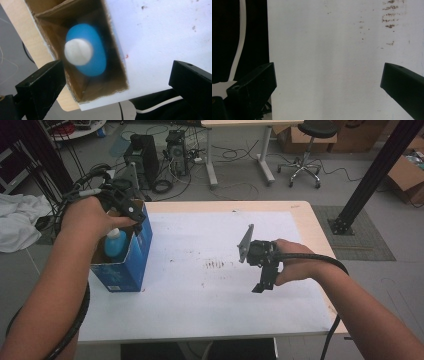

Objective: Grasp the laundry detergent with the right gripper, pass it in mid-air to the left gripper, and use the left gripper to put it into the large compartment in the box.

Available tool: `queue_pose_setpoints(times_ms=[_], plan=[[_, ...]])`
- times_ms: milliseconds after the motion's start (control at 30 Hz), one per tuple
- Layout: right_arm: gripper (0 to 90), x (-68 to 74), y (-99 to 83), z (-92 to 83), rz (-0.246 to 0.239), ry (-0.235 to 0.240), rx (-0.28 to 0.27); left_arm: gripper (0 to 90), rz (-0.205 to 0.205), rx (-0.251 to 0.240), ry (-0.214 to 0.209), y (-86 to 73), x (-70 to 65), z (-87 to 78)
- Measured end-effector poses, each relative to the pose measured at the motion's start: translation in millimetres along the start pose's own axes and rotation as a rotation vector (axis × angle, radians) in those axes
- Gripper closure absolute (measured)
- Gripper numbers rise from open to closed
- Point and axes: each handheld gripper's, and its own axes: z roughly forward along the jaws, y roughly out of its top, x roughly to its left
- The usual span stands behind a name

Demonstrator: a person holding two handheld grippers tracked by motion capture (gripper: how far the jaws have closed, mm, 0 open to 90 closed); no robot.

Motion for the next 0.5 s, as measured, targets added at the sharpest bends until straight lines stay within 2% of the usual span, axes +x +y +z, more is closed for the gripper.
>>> queue_pose_setpoints(times_ms=[100, 133, 167, 200, 267, 300, 333, 467, 500], plan=[[0.0, -0.2, -0.7, -0.6, 0.001, 0.000, 0.000, 0.2, 0.041, -0.017, -0.003, 1.0, -7.2, -6.4], [0.0, -0.3, -0.8, -1.0, 0.002, 0.001, 0.001, 0.2, 0.041, -0.017, -0.003, 1.0, -7.2, -6.4], [0.0, -0.4, -0.9, -1.4, 0.003, 0.000, 0.002, 0.1, 0.067, -0.025, -0.012, 1.5, -11.2, -9.4], [0.0, -0.4, -0.9, -1.4, 0.003, 0.000, 0.002, 0.1, 0.067, -0.025, -0.012, 1.5, -11.2, -9.4], [0.0, -0.4, -0.9, -2.4, 0.002, -0.002, 0.002, 0.1, 0.102, -0.039, -0.025, 2.0, -15.3, -12.4], [0.0, -0.3, -1.1, -3.7, 0.005, -0.001, 0.001, 0.1, 0.147, -0.049, -0.039, 2.5, -20.5, -15.3], [0.0, -0.3, -1.1, -3.7, 0.005, -0.001, 0.001, 0.1, 0.147, -0.049, -0.039, 2.5, -20.5, -15.3], [0.0, -0.8, -2.3, -5.5, 0.012, -0.003, 0.004, 0.1, 0.201, -0.039, -0.039, 4.1, -30.8, -18.3], [0.0, -0.8, -2.7, -6.1, 0.013, -0.004, 0.002, 0.1, 0.250, -0.039, -0.051, 5.1, -37.5, -18.3]])
